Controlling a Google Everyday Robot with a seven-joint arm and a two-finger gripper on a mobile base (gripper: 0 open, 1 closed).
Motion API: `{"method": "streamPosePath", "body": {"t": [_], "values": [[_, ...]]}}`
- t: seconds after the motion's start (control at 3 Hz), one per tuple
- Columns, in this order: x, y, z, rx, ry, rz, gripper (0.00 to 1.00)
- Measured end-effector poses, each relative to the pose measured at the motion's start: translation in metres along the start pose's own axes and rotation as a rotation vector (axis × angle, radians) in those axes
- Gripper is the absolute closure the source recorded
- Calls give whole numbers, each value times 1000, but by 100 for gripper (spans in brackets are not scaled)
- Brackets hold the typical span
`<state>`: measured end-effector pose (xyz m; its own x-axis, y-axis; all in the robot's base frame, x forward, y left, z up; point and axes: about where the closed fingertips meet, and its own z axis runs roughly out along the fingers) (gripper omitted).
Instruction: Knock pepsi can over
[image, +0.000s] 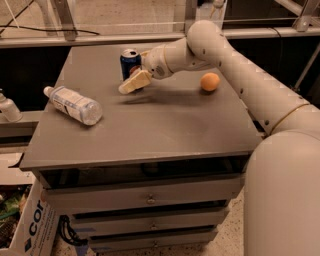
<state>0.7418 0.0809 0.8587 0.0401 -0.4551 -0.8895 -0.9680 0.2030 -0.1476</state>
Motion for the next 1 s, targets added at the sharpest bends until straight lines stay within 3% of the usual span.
{"method": "streamPosePath", "body": {"t": [0.67,1.0], "values": [[-7,1,0,-7,-24,6,65],[-18,4,-18,13,43,-65,88]]}}
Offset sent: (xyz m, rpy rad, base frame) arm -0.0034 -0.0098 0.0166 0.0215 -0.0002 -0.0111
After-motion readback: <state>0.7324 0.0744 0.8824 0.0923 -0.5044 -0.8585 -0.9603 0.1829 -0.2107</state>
